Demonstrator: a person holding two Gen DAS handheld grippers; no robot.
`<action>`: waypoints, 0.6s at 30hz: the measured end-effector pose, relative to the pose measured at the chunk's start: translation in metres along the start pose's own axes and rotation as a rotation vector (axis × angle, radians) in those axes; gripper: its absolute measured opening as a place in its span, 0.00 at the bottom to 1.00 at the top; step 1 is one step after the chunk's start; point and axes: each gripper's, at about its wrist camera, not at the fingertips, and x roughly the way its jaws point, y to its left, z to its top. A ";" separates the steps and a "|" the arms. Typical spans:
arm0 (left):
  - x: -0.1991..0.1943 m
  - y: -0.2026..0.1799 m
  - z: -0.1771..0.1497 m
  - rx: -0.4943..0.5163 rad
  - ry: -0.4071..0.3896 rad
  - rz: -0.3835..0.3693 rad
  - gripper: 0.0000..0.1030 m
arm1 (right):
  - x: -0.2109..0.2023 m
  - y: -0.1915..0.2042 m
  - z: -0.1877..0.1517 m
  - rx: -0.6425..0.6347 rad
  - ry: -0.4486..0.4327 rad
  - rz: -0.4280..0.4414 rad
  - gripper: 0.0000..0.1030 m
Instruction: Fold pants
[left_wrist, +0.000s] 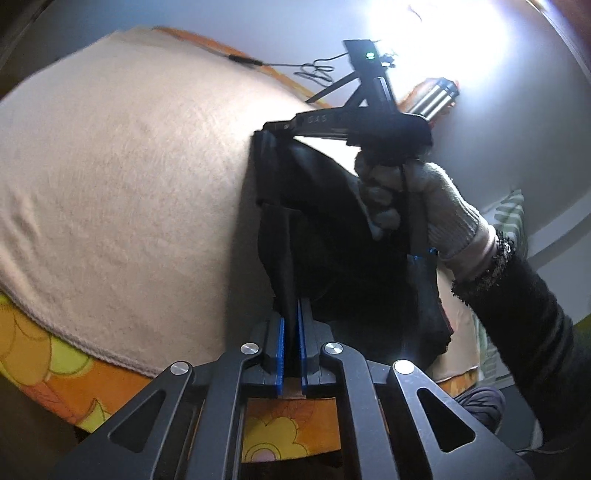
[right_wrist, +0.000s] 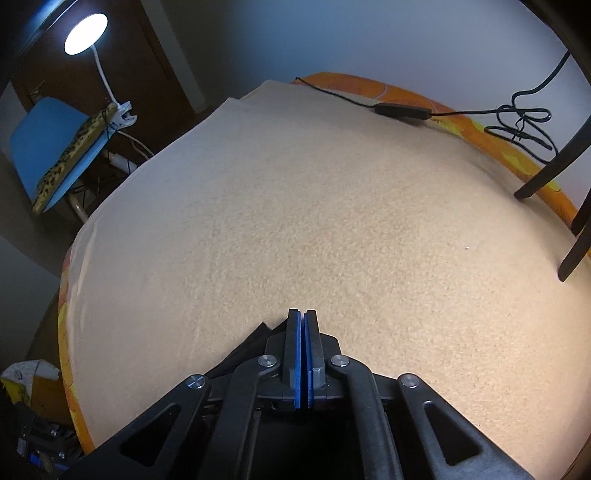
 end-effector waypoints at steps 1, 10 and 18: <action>0.001 0.001 0.000 -0.010 -0.001 -0.004 0.04 | 0.000 0.000 0.001 0.002 0.000 -0.004 0.00; 0.001 0.011 -0.005 -0.066 0.011 -0.032 0.04 | -0.059 0.037 -0.019 -0.081 -0.057 0.063 0.18; -0.004 -0.003 -0.015 -0.002 0.001 -0.013 0.04 | -0.022 0.067 -0.047 -0.159 0.103 -0.032 0.11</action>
